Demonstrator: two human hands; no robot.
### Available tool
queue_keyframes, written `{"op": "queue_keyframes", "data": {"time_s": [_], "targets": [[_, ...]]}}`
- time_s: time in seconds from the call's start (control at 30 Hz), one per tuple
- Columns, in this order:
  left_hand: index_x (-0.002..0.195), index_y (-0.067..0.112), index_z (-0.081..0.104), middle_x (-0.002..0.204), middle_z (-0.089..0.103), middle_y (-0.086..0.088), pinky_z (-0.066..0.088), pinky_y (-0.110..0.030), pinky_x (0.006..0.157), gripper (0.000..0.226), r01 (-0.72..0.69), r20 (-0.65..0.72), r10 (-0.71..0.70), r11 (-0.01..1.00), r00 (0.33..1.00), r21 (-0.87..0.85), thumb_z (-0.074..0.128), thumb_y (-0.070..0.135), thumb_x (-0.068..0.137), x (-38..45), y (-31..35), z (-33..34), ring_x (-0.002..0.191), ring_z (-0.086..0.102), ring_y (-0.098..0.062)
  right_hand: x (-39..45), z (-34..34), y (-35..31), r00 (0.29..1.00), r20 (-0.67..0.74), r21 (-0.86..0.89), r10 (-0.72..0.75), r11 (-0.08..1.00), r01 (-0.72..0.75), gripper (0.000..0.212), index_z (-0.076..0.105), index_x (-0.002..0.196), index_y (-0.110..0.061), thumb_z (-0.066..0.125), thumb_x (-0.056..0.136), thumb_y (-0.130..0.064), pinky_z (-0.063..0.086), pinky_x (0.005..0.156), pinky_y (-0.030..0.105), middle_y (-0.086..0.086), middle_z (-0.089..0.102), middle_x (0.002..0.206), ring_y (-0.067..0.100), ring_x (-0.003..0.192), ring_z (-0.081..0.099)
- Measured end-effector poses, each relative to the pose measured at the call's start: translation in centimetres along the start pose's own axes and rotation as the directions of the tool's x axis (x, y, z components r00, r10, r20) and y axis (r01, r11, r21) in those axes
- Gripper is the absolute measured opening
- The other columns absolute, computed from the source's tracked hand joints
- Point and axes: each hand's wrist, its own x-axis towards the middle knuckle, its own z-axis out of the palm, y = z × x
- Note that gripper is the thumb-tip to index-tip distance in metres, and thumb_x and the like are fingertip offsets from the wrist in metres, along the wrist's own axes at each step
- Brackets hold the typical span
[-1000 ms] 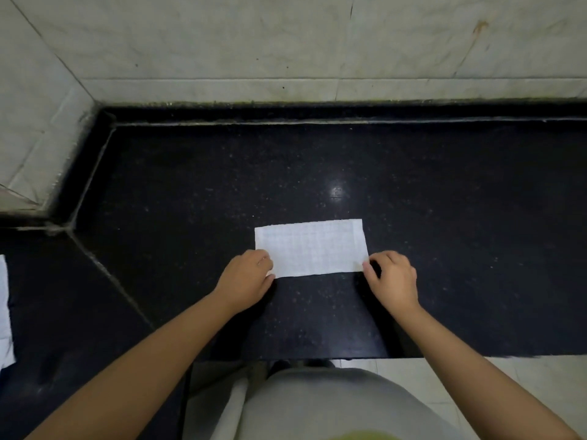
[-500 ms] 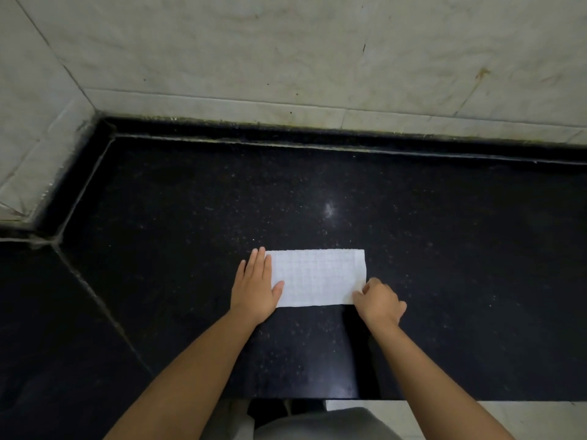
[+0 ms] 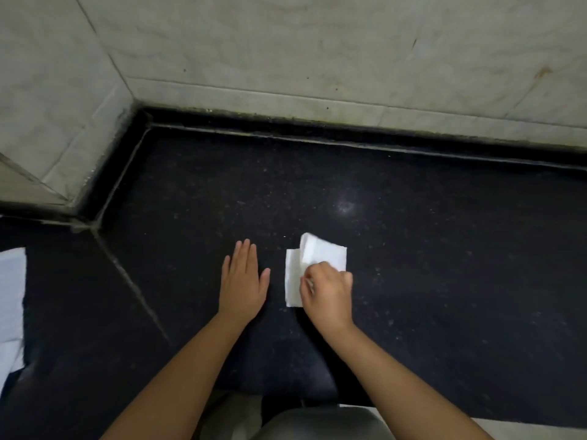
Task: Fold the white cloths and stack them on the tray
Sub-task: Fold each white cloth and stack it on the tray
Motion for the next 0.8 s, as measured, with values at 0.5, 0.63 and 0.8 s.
{"op": "queue_keyframes", "data": {"time_s": [0.5, 0.63, 0.8], "targets": [[0.142, 0.001, 0.033, 0.152, 0.028, -0.013, 0.007, -0.034, 0.113, 0.08, -0.05, 0.024, 0.05, 0.999, 0.998, -0.013, 0.004, 0.045, 0.082, -2.6, -3.2, 0.6, 0.144, 0.019, -0.026, -0.7, 2.8, 0.0, 0.999, -0.027, 0.137, -0.033, 0.99, 0.036, 0.021, 0.058, 0.064, -0.008, 0.041, 0.075, -0.012, 0.026, 0.067, 0.019, 0.001, 0.059, 0.061, 0.014, 0.07, 0.045], [0.14, 0.0, 0.036, 0.15, 0.032, -0.014, 0.012, -0.034, 0.113, 0.077, -0.114, 0.039, 0.114, 0.993, 0.993, -0.012, 0.007, 0.044, 0.084, -2.7, -3.5, 0.8, 0.142, 0.024, -0.027, -1.9, 3.8, 0.2, 0.98, 0.173, 0.04, -0.099, 0.995, 0.093, 0.011, 0.06, 0.065, -0.01, 0.066, 0.067, -0.001, 0.041, 0.055, 0.027, 0.001, 0.058, 0.06, 0.017, 0.054, 0.056], [0.143, 0.003, 0.029, 0.154, 0.024, -0.011, 0.012, -0.033, 0.117, 0.051, -0.146, 0.049, 0.149, 0.987, 0.988, -0.066, 0.036, 0.028, 0.099, -2.5, -3.3, 1.0, 0.145, 0.016, -0.023, -2.2, 2.1, 1.4, 0.899, 0.408, 0.106, -0.159, 0.986, 0.127, 0.033, 0.063, 0.106, -0.005, 0.061, 0.075, -0.014, 0.043, 0.078, 0.033, 0.011, 0.065, 0.095, 0.026, 0.086, 0.061]]}}
